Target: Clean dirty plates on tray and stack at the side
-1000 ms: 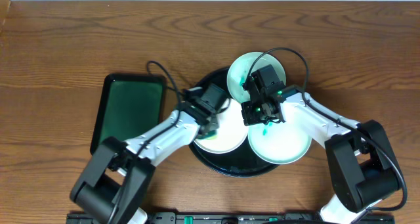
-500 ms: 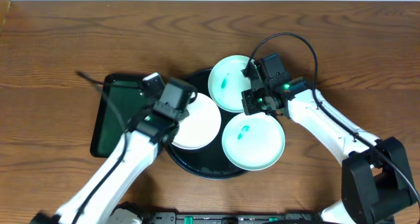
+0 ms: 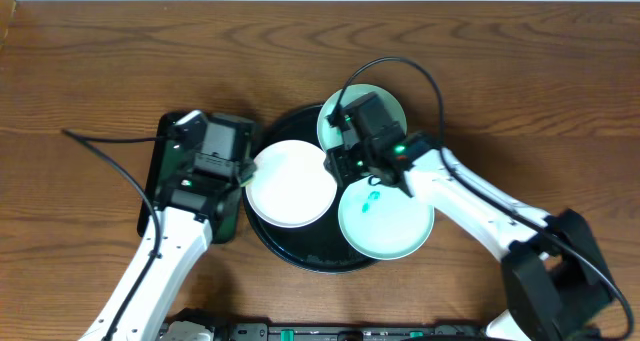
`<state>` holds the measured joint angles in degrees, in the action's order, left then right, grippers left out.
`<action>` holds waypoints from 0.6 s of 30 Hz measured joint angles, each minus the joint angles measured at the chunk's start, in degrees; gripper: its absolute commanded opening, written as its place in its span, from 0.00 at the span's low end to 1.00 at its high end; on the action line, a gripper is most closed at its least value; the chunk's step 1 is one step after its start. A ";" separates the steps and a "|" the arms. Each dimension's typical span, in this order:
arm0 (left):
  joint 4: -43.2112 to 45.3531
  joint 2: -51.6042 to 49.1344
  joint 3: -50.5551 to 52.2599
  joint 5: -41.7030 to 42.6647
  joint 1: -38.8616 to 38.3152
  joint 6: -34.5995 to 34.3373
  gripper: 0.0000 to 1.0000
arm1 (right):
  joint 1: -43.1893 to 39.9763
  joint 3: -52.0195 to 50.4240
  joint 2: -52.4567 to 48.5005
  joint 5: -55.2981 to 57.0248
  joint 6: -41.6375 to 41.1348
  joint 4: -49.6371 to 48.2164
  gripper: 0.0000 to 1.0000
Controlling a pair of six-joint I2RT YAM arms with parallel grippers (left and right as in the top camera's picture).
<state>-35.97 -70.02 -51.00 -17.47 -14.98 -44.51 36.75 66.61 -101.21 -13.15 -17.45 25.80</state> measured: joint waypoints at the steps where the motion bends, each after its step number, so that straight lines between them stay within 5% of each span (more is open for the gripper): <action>1: -0.59 0.00 0.00 0.00 1.14 0.00 0.07 | 0.28 0.00 -0.96 0.35 -0.52 -0.07 0.38; 12: -2.54 0.00 0.00 0.00 8.63 0.00 0.07 | 1.27 0.00 -7.80 1.40 -3.41 -1.70 0.34; 18: -3.17 0.00 0.00 0.00 10.23 0.00 0.07 | 1.53 0.02 -10.40 1.99 -4.57 -3.85 0.01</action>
<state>-39.13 -70.02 -51.00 -17.47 -4.75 -44.51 38.28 66.63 -111.61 -11.16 -22.02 21.96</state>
